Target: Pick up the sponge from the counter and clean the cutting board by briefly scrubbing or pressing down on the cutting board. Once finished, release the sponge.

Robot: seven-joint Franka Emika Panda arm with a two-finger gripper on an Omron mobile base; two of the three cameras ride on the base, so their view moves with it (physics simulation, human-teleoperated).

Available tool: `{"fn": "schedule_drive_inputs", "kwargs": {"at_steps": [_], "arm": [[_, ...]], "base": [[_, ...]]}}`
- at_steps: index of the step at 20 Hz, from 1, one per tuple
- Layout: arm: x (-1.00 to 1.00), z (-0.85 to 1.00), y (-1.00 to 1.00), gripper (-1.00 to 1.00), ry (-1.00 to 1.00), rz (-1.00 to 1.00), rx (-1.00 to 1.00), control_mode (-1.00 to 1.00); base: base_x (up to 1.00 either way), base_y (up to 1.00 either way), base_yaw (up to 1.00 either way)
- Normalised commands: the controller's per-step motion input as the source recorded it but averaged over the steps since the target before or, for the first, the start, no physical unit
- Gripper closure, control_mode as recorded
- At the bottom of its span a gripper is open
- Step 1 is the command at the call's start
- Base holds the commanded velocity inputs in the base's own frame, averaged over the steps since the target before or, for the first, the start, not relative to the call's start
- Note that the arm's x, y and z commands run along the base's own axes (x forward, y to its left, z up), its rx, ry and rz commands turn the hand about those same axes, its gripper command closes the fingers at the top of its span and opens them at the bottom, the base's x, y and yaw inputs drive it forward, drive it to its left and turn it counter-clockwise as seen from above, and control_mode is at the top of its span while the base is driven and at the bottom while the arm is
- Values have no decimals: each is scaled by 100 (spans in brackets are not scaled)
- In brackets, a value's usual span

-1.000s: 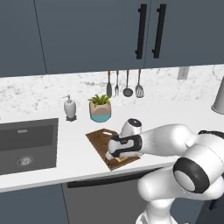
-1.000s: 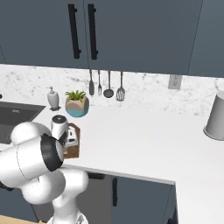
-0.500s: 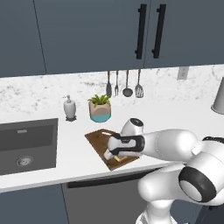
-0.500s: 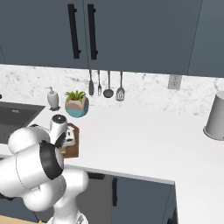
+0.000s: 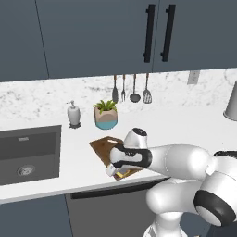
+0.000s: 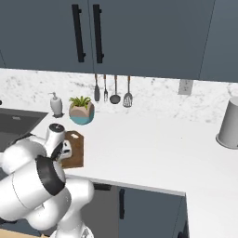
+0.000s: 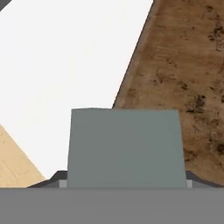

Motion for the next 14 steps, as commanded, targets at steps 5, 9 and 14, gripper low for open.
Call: {"fn": "schedule_drive_inputs", "kwargs": {"at_steps": [5,9,14], "arm": [[-1,-55,2,100,1,5,0,-100],[0,-24,-47,100,-4,0,0,-100],[0,-9,-74,100,-1,0,0,-100]], "base": [[0,0,0],[0,0,0],[0,0,0]]}}
